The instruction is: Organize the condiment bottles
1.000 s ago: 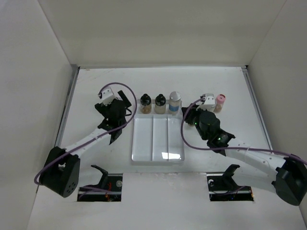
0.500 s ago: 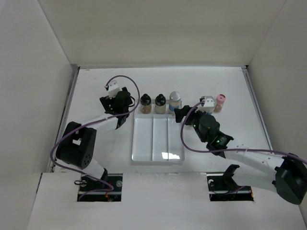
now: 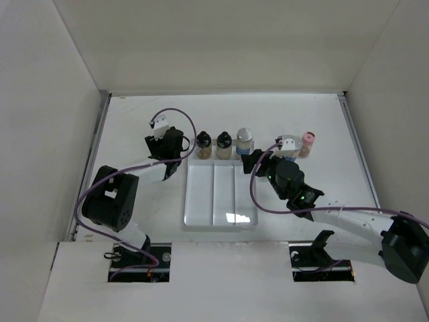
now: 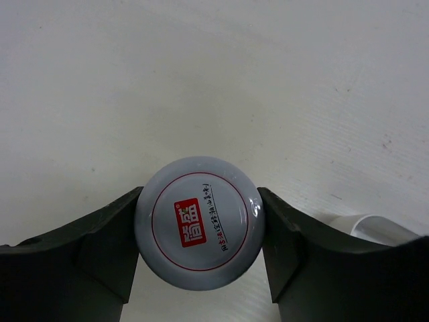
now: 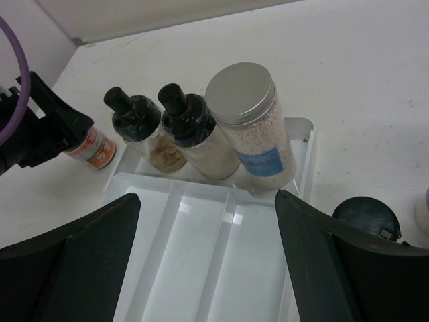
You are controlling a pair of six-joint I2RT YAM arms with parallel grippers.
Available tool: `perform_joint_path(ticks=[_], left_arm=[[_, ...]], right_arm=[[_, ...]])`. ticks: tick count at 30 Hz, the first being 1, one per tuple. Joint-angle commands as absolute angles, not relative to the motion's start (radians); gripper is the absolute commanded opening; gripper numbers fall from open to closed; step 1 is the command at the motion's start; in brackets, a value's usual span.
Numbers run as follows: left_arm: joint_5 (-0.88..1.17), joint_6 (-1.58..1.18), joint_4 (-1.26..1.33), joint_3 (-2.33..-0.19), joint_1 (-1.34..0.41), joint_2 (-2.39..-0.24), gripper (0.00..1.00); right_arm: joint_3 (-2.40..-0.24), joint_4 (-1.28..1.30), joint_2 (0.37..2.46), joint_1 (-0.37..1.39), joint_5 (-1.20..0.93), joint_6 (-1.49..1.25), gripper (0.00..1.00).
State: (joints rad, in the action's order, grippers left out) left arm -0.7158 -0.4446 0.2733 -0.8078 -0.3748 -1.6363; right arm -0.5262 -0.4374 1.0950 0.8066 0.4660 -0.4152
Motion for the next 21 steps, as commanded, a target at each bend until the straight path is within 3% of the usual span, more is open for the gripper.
perform_joint_path(ticks=[1, 6, 11, 17, 21], left_arm=[[-0.805, -0.425, 0.330, -0.760, -0.392, -1.487, 0.41], [-0.821, -0.394, 0.293, -0.643, -0.452, -1.226, 0.39], [-0.796, -0.397, 0.135, -0.644, -0.628, -1.042, 0.40], [-0.788, -0.414, 0.153, -0.649, -0.821, -1.063, 0.41], [-0.756, -0.414, 0.248, -0.660, -0.846, -1.164, 0.41]], right_arm=[[-0.529, -0.509, 1.088, 0.815, 0.460, -0.411, 0.88], [-0.526, -0.514, 1.091, 0.812, 0.466, -0.410, 0.88], [-0.528, -0.514, 1.106, 0.803, 0.465, -0.416, 0.88], [-0.520, -0.523, 1.103, 0.792, 0.476, -0.417, 0.87], [-0.517, -0.531, 1.092, 0.792, 0.492, -0.411, 0.87]])
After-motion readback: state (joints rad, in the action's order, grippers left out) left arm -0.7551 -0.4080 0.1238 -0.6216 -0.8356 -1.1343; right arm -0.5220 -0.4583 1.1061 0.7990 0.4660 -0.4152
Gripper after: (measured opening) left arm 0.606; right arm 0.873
